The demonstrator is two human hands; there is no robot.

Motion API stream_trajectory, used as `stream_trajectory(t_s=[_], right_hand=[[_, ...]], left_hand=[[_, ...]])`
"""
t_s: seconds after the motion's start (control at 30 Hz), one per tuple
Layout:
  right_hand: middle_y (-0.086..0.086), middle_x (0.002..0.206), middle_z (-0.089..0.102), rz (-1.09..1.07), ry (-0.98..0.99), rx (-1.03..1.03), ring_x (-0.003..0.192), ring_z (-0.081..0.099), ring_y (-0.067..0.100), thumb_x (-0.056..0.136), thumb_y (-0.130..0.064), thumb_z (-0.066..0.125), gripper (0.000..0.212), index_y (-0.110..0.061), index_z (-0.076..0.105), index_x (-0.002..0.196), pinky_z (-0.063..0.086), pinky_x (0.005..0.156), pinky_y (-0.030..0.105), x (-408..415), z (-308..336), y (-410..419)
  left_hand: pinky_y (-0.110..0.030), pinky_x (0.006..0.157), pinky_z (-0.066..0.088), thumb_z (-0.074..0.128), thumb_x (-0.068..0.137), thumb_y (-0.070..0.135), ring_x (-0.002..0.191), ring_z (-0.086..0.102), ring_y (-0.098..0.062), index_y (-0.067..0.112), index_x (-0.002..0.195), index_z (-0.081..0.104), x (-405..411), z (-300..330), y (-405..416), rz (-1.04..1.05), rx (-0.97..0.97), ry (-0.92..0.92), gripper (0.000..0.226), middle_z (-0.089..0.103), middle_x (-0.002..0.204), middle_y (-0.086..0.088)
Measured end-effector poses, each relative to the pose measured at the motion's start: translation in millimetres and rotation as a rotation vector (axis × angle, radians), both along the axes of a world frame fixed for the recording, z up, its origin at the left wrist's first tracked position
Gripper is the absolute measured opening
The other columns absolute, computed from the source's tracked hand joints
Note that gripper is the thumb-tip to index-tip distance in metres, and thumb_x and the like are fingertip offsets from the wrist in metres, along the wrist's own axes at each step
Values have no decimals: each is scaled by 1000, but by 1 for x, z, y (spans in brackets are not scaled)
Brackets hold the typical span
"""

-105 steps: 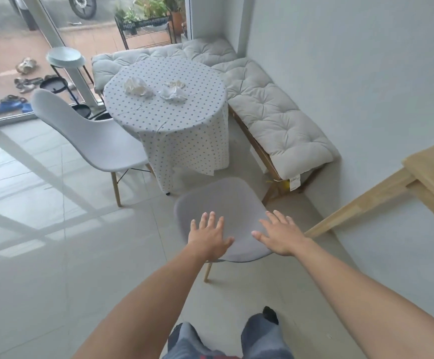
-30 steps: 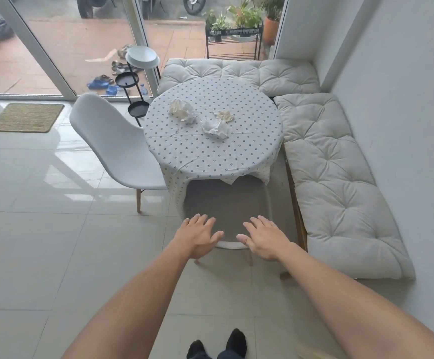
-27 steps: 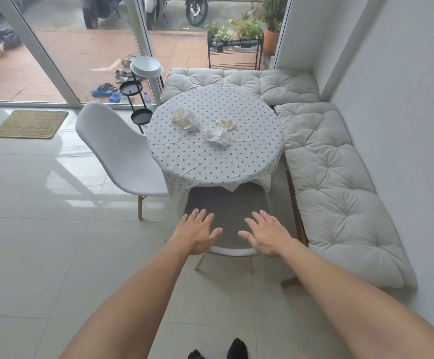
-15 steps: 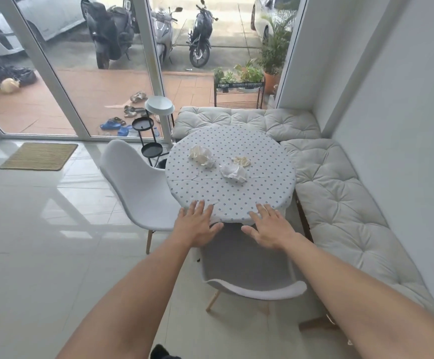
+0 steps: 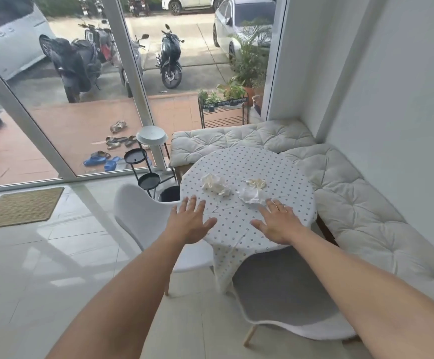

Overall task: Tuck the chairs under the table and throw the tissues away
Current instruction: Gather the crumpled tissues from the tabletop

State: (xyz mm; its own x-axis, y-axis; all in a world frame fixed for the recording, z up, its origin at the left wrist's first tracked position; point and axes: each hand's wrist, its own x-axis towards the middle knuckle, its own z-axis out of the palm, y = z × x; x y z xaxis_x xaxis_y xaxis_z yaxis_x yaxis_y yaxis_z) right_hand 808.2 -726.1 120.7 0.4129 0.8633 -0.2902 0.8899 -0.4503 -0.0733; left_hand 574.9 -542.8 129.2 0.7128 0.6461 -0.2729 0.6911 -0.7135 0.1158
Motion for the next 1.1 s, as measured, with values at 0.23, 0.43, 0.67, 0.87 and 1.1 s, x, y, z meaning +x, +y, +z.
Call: stream_trajectory(t_s=[0.23,0.43,0.67,0.87,1.1], right_hand=[[12,170,2,-74,22,8,156,-3,32,101,-67,20,74,-22,16,160,9,124,57,26,-33,70],[12,170,0,-122,50,-16,156,-4,32,102,-65,22,73,-21,16,159,10,123,56,76,-93,138],[13,170,0,-155,42,-66,156,-3,33,101,-65,21,73,-21,15,160,9,123,55,132,-153,201],[12,170,2,-183,49,-100,155,2,32,101,-63,30,70,-25,20,159,16,121,55,164,-178,234],[10,169,10,-199,84,-91,151,18,35,99,-62,42,61,-37,31,153,40,106,58,159,-192,237]], left_hand=[[-57,128,7,22,100,75,162,-8,-30,25,167,3,20,-30,69,-33,-29,26,85,-8,176,-7],[-58,129,7,23,101,73,162,-6,-34,24,167,2,76,-79,143,-72,-28,55,85,-6,176,-11],[-61,128,9,26,102,72,162,-6,-36,24,167,3,159,-142,215,-71,-83,63,84,-9,176,-13],[-69,124,15,37,103,66,161,-5,-42,33,165,2,215,-178,258,-91,-143,59,79,-11,175,-16],[-69,116,33,51,102,59,158,3,-50,40,160,17,239,-208,268,-176,-231,50,70,-9,173,-23]])
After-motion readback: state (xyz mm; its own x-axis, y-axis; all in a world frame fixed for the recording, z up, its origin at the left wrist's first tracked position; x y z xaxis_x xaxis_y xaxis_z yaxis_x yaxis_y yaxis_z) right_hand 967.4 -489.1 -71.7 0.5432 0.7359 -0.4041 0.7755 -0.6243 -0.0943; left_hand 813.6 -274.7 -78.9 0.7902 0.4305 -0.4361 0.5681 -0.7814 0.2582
